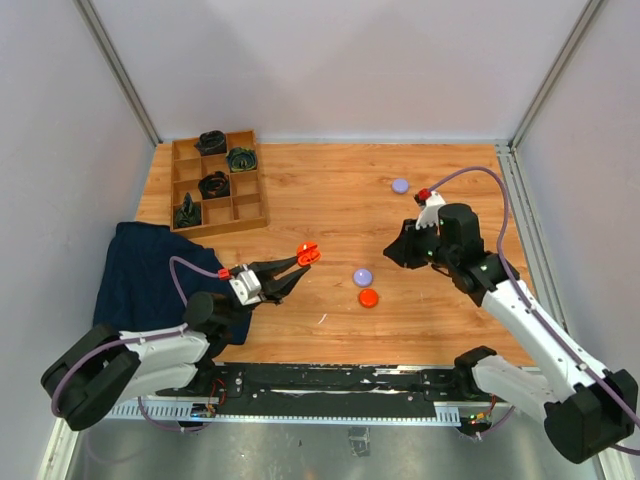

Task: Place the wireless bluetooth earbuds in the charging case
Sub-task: Pick up the earbud from the center of the board, then place the earbud in the charging case.

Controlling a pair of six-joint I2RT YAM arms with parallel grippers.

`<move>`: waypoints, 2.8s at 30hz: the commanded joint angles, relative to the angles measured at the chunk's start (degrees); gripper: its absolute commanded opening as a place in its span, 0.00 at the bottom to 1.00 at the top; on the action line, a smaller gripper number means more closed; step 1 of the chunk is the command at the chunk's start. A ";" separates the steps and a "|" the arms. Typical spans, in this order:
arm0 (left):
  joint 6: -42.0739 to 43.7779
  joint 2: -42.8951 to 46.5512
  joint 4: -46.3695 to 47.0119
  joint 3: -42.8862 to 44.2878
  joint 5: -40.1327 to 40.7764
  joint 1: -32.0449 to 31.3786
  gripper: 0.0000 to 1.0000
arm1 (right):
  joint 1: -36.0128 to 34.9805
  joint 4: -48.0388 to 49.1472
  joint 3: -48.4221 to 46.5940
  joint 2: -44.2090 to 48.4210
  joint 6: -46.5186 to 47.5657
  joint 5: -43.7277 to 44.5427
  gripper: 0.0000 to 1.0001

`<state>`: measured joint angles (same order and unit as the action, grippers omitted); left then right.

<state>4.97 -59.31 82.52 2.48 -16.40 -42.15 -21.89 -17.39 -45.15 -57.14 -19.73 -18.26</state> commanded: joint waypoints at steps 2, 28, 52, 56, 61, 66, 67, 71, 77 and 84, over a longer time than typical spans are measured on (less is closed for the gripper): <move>-2.12 -2.52 5.44 1.95 1.54 -0.39 0.00 | -7.08 8.57 1.41 5.78 -5.06 -1.83 0.15; -2.11 -9.54 17.19 5.06 -6.52 -0.39 0.00 | -27.02 40.07 4.65 5.18 -5.43 -4.87 0.11; -2.30 -8.95 18.90 5.67 -7.16 -0.39 0.00 | -28.47 46.24 5.30 -1.57 -10.69 -3.43 0.11; -2.36 -8.49 18.90 5.69 -6.52 -0.39 0.00 | -28.48 46.50 5.84 -1.56 -11.95 -2.82 0.11; -2.30 -8.10 18.90 5.78 -5.75 -0.39 0.00 | -28.82 47.52 6.90 -1.73 -13.62 -1.78 0.11; -2.27 -7.52 18.90 6.02 -5.50 -0.39 0.00 | -28.91 48.62 7.47 -1.91 -15.28 -0.88 0.11; -2.36 -7.37 18.90 6.04 -5.47 -0.39 0.00 | -28.99 48.63 7.49 -1.99 -15.46 -0.63 0.11; -2.44 -6.69 18.90 6.06 -5.77 -0.39 0.00 | -29.13 48.77 7.87 -1.84 -16.07 1.16 0.10; -2.10 -6.25 18.82 6.01 -4.93 -0.39 0.00 | -29.28 47.49 9.12 0.07 -17.33 5.23 0.11; -2.01 -6.34 18.90 6.48 -4.07 -0.39 0.00 | -29.60 44.70 9.45 1.98 -17.42 9.19 0.17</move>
<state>2.55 -66.83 87.35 7.29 -21.74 -42.15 -50.89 29.21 -36.36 -56.47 -37.26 -13.93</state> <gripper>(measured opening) 0.285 0.187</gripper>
